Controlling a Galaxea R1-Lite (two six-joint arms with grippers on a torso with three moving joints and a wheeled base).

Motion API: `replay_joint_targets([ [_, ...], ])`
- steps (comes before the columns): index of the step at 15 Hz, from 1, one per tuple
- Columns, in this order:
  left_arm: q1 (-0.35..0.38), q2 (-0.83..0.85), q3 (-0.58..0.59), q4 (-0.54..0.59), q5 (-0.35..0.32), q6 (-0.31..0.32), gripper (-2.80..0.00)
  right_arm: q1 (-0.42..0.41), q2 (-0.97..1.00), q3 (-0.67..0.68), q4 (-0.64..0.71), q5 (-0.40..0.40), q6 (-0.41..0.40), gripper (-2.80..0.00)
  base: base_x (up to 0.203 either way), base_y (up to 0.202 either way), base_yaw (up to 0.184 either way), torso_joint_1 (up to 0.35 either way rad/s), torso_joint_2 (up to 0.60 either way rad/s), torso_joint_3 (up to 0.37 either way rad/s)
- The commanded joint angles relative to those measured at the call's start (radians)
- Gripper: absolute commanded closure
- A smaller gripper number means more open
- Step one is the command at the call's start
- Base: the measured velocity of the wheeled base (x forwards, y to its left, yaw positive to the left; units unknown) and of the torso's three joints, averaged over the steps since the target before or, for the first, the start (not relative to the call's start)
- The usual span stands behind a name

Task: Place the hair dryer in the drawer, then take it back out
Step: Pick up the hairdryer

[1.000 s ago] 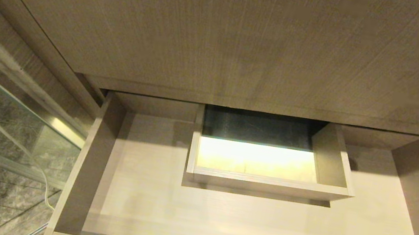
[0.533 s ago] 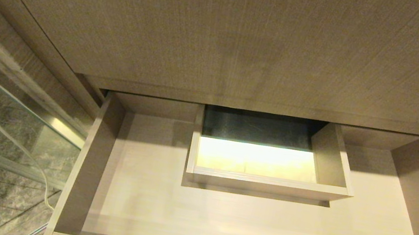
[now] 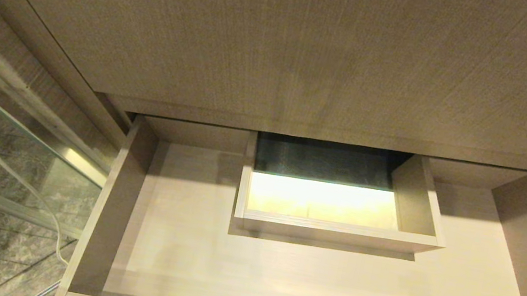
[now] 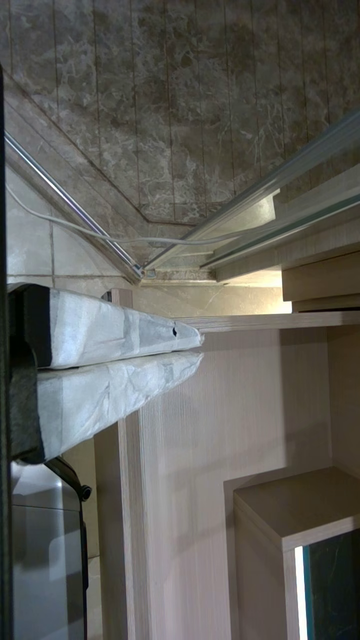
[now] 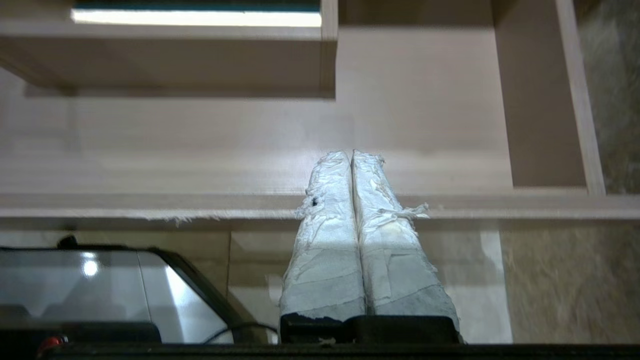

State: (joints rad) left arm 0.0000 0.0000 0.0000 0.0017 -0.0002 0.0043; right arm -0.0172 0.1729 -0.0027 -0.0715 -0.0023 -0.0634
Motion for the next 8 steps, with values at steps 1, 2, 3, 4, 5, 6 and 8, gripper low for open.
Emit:
replay_joint_targets([
  [1, 0.000, 0.000, 0.001, 0.000, 0.000, 0.000, 0.00, 0.010, -0.121, 0.006, -0.002, 0.002, -0.002, 0.00, 0.000, 0.000, 0.000, 0.000, 0.00, 0.000],
  [2, 0.000, 0.000, 0.002, 0.000, 0.000, 0.000, 0.00, 0.011, -0.162, 0.006, -0.001, 0.004, -0.008, 0.00, 0.000, 0.000, 0.000, 0.000, 0.00, 0.000],
  [3, 0.000, 0.000, 0.002, 0.000, 0.000, 0.000, 0.00, 0.013, -0.180, 0.006, -0.001, 0.006, -0.011, 0.00, 0.000, 0.000, 0.000, 0.000, 0.00, 0.000],
  [4, 0.000, 0.000, 0.001, 0.000, 0.000, 0.000, 0.00, 0.014, -0.174, 0.006, -0.001, 0.008, -0.011, 0.00, 0.000, 0.000, 0.000, 0.000, 0.00, 0.000],
  [5, 0.000, 0.000, 0.000, 0.000, 0.000, 0.000, 0.00, 0.016, -0.174, 0.006, 0.004, 0.009, -0.039, 0.00, 0.000, 0.000, 0.000, 0.000, 0.00, 0.000],
  [6, 0.000, 0.000, 0.002, 0.000, 0.000, 0.000, 0.00, 0.014, -0.174, 0.006, 0.004, 0.008, -0.029, 0.00, 0.000, 0.000, 0.000, 0.000, 0.00, 0.000],
  [8, 0.000, 0.000, 0.001, 0.000, 0.000, 0.000, 0.00, 0.014, -0.174, 0.004, 0.002, 0.006, -0.018, 0.00, 0.000, 0.000, 0.000, 0.000, 0.00, 0.000],
])
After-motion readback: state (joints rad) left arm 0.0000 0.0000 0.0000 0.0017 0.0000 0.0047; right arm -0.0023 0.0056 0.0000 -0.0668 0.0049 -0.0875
